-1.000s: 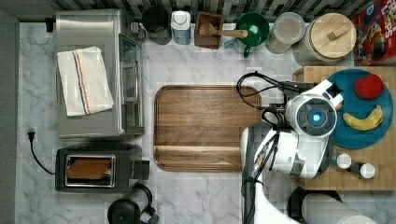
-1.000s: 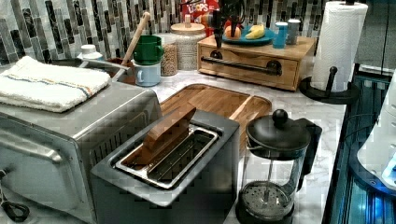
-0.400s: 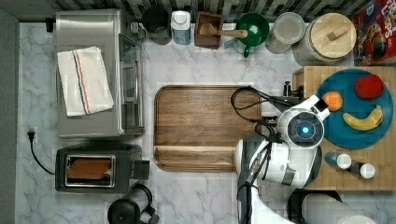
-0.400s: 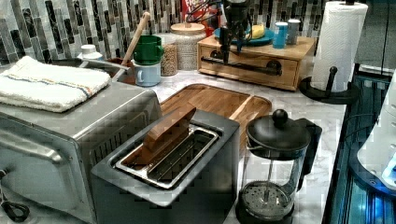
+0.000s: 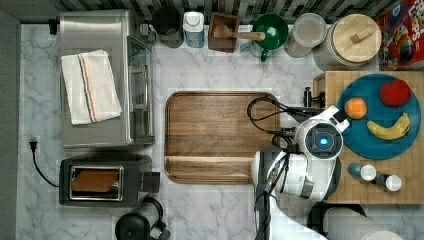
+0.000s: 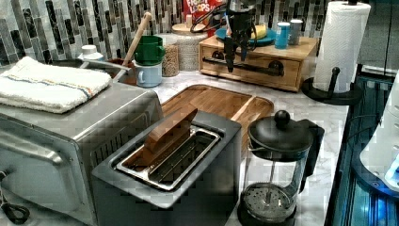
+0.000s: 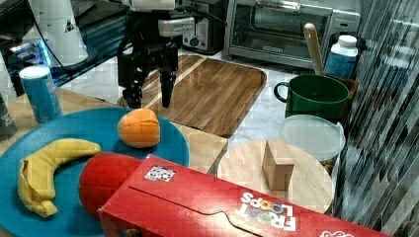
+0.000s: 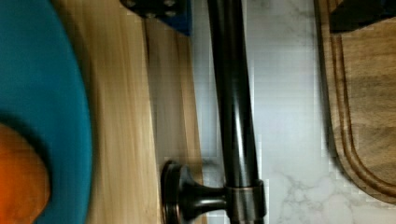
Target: Open the drawer.
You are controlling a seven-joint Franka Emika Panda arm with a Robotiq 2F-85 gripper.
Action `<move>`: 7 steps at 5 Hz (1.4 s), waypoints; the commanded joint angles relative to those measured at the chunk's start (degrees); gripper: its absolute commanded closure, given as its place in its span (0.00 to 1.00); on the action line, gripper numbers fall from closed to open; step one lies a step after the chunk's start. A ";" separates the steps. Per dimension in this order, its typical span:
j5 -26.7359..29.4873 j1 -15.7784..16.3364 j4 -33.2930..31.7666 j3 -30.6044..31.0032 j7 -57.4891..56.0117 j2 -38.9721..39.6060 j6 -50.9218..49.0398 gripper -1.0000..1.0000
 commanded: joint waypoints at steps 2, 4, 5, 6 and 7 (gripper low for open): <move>-0.54 4.51 1.66 2.33 8.26 -2.12 -1.32 0.00; 6.26 4.44 3.59 5.51 1.22 2.36 2.27 0.00; 5.76 3.06 4.34 5.58 -1.64 7.73 11.99 0.00; 7.52 2.95 5.07 7.23 -3.23 7.13 8.24 0.00; 8.22 2.95 4.56 9.82 -0.49 4.70 2.25 0.00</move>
